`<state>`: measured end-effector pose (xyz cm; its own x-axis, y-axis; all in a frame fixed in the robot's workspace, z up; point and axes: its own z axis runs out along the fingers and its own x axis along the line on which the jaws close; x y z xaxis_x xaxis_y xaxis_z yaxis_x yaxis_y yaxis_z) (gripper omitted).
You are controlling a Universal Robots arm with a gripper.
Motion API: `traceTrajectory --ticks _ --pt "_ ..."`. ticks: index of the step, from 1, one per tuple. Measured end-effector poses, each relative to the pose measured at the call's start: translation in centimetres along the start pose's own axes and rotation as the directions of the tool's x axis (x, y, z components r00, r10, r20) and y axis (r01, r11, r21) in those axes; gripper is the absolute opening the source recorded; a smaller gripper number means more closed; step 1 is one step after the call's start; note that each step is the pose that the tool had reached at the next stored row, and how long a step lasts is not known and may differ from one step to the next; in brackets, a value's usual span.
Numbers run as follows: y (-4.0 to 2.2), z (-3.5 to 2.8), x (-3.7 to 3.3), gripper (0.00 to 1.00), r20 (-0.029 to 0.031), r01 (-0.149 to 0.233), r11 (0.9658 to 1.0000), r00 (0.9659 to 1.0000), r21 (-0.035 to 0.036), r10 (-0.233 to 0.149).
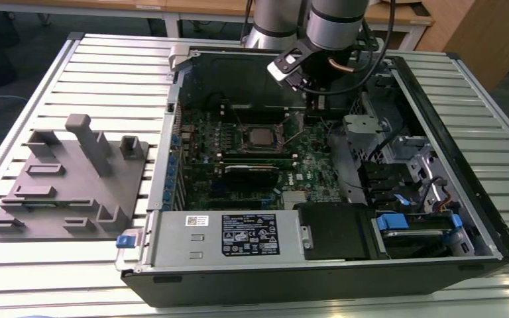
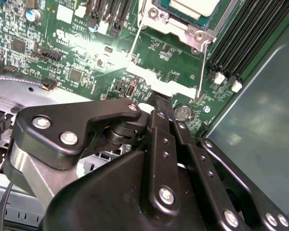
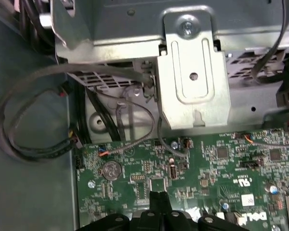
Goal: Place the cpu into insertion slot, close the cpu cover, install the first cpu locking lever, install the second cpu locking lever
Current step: 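Close the cpu cover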
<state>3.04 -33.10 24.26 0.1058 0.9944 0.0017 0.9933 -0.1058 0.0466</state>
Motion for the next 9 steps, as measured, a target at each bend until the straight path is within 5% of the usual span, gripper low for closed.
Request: traceTrajectory --ticks 9 --pt "-1.33 -0.06 -0.20 0.11 -0.0017 -0.011 0.9999 0.9999 0.0002 0.011"
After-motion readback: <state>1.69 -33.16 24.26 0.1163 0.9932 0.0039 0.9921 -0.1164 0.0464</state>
